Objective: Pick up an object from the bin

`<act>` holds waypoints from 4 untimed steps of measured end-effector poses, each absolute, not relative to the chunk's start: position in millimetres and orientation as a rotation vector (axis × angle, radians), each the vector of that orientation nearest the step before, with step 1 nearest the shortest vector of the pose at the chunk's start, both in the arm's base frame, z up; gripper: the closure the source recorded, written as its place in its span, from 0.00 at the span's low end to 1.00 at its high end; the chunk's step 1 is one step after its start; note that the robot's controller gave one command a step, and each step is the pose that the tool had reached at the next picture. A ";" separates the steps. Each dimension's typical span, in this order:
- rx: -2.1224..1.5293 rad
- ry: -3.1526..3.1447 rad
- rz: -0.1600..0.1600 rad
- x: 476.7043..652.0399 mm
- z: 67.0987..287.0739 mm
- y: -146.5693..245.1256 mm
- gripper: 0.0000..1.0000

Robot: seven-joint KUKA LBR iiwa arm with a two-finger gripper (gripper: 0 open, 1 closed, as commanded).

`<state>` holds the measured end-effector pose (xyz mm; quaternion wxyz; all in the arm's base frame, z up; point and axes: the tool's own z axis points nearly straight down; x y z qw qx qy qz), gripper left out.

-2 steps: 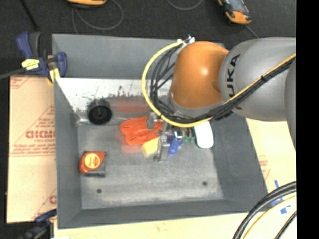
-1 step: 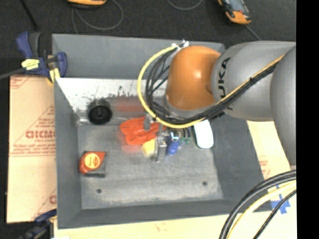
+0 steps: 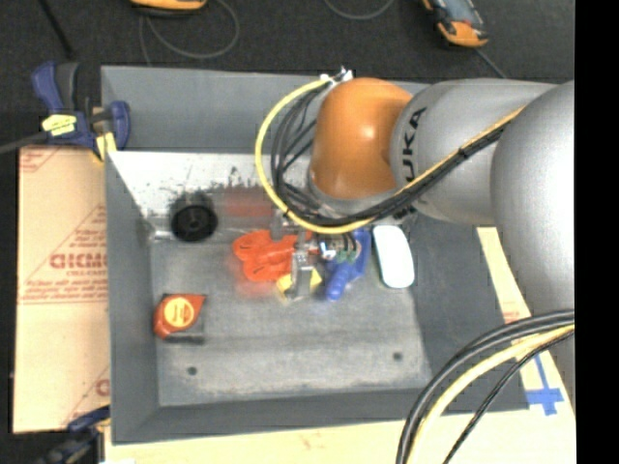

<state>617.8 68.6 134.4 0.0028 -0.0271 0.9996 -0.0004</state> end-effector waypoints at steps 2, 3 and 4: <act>-0.111 3.134 0.002 639.3 84.2 55.4 1.00; -0.110 3.134 0.002 639.4 84.2 55.5 1.00; -0.144 3.133 -0.001 614.6 224.2 65.4 1.00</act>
Offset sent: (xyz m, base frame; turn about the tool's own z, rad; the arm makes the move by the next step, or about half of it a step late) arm 0.0197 -0.0127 -0.0521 -0.0194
